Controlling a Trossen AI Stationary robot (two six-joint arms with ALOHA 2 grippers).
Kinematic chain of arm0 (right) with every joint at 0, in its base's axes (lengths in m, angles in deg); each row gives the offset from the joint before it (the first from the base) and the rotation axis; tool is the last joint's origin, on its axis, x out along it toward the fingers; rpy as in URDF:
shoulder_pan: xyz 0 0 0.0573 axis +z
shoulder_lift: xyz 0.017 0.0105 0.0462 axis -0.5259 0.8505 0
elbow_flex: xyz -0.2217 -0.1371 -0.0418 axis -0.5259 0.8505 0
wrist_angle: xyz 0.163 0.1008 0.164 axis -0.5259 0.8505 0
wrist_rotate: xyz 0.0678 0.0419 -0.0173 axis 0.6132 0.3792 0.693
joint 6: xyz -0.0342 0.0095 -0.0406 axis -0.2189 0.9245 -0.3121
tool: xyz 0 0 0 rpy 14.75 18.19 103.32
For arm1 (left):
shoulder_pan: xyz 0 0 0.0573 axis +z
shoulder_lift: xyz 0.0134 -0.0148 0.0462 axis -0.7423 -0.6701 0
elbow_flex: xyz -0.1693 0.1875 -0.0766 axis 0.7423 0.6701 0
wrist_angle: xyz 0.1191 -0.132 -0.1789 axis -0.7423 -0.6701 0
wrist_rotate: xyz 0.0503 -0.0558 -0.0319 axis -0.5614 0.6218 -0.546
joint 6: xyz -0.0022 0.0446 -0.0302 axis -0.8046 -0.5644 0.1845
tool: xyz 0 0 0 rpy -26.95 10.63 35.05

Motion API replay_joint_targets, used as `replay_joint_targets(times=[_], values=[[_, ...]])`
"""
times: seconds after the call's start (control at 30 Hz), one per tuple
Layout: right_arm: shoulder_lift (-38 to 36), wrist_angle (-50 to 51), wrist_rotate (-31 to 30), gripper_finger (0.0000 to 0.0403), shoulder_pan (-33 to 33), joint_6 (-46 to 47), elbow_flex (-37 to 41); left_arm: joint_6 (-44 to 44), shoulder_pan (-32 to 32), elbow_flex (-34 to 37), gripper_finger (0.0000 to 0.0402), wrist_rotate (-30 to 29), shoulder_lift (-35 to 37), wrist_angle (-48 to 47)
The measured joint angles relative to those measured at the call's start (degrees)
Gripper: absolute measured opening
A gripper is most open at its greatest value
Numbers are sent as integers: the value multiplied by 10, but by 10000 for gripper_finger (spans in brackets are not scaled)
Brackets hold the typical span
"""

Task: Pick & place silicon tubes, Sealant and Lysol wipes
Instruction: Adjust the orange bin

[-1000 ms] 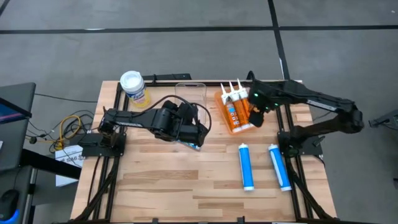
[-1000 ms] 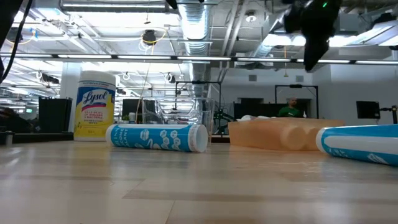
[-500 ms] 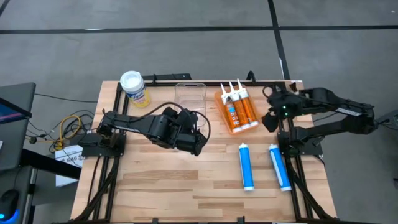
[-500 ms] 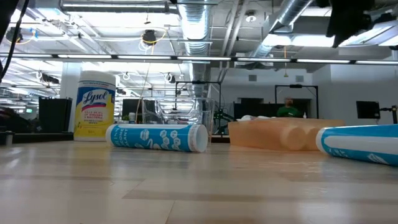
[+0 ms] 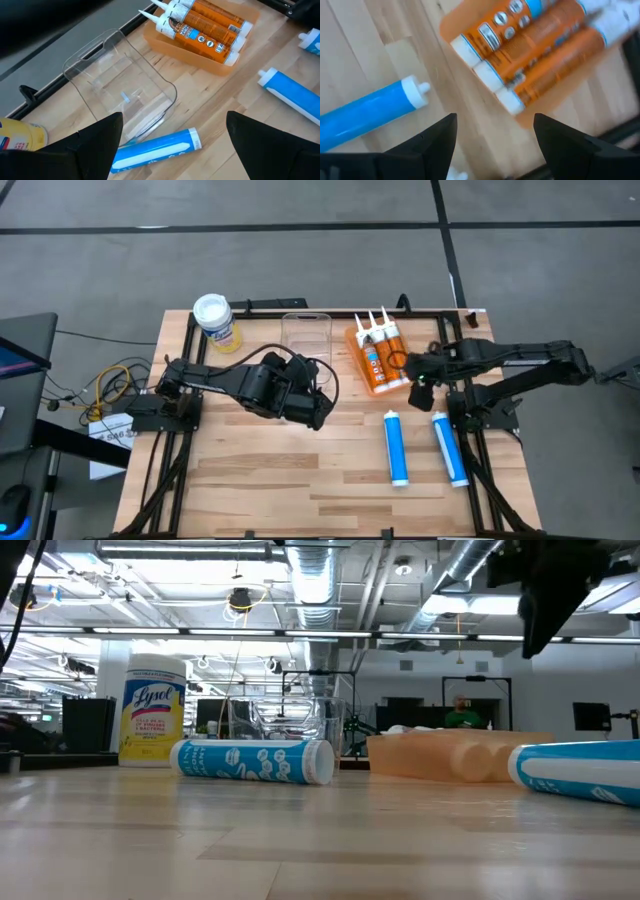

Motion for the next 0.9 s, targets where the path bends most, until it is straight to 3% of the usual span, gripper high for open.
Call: replay_joint_targets(times=[0.43, 0.9], values=[[135, -61, -3, 255, -10, -156, 1, 0, -2, 0, 349, 5, 0, 0], [205, -110, -1, 255, -17, -257, 1, -2, -2, 0, 349, 7, 0, -1]])
